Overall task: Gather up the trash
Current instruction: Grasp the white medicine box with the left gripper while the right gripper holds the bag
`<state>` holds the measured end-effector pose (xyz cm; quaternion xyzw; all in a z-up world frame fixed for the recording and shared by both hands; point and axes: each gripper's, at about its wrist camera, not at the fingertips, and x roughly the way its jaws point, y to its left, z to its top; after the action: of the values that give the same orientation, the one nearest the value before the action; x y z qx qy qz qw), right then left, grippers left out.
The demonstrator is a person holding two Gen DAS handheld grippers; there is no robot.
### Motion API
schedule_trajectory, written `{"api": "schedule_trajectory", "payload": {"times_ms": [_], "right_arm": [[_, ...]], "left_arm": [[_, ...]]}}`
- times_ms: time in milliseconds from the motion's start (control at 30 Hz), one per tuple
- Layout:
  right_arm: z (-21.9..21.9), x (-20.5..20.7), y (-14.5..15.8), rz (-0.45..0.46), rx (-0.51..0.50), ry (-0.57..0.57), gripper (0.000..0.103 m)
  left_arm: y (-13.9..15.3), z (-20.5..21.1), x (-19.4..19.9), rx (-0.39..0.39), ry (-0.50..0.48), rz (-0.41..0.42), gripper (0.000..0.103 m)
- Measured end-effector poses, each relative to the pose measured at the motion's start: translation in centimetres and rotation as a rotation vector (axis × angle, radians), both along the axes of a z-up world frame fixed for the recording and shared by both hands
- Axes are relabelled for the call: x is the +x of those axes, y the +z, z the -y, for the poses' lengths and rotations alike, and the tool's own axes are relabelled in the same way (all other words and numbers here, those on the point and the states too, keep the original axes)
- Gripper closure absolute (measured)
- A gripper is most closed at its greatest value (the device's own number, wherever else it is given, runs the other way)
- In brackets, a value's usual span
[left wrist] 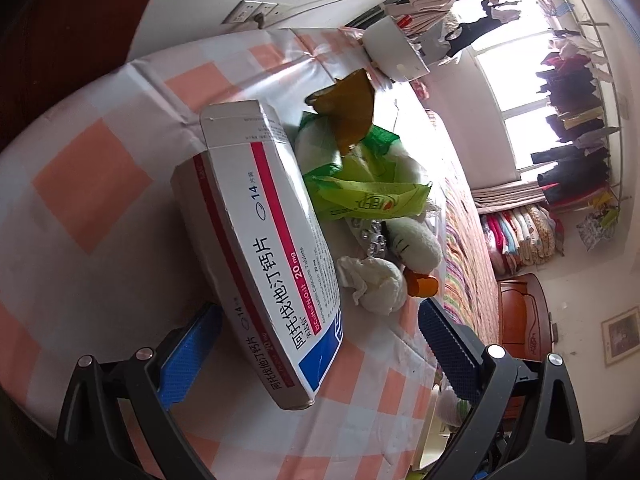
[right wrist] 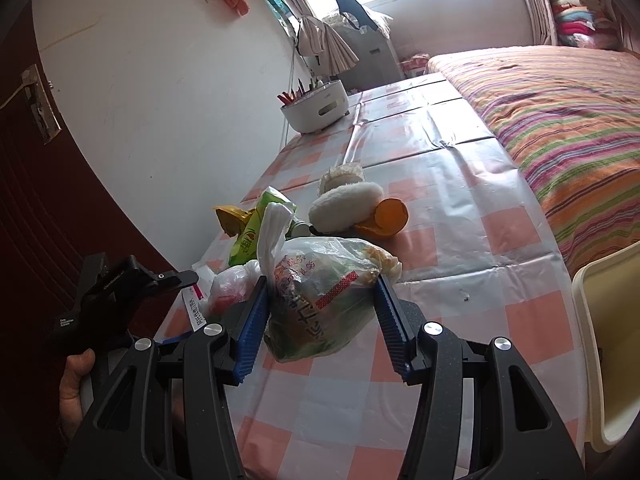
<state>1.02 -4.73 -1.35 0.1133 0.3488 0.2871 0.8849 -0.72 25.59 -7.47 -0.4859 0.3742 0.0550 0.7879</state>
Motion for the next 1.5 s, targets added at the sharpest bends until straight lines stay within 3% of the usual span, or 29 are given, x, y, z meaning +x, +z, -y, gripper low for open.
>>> {"api": "schedule_trajectory", "payload": {"times_ms": [167,200,267,300,333,400,533,1033,1500], "right_arm": [[1.1,-0.3,0.3,0.008,0.01,-0.019,0.052],[1.4,-0.4,0.4,0.009,0.014,-0.023,0.052],[1.8,-0.5,0.5,0.011,0.016,-0.033,0.052],[2.0,-0.6,0.5,0.012,0.018,-0.038,0.052],[2.3,-0.6,0.5,0.012,0.022,-0.045,0.052],[2.8,-0.7,0.4,0.012,0.023,-0.059,0.052],[3.8,-0.8,0.2,0.008,0.026,-0.085,0.052],[6.6,-1.9,0.8,0.044,0.018,-0.175,0.052],[10.6,-2.8,0.5,0.048,0.009,-0.285,0.052]], "left_arm": [[-0.4,0.5,0.9,0.018,-0.032,-0.002,0.009],[-0.6,0.6,1.1,0.012,-0.036,-0.004,0.014],[-1.2,0.6,1.4,-0.005,-0.048,-0.014,0.035],[-1.5,0.7,1.6,-0.018,-0.06,-0.018,0.051],[-1.9,0.7,1.7,-0.034,-0.068,-0.022,0.058],[-2.3,0.8,1.7,-0.051,-0.075,-0.007,0.059],[-1.7,0.9,1.7,-0.007,-0.079,0.023,0.063],[3.1,4.2,1.0,0.227,-0.175,0.172,0.071],[5.9,9.0,2.4,0.306,-0.323,0.257,0.072]]}}
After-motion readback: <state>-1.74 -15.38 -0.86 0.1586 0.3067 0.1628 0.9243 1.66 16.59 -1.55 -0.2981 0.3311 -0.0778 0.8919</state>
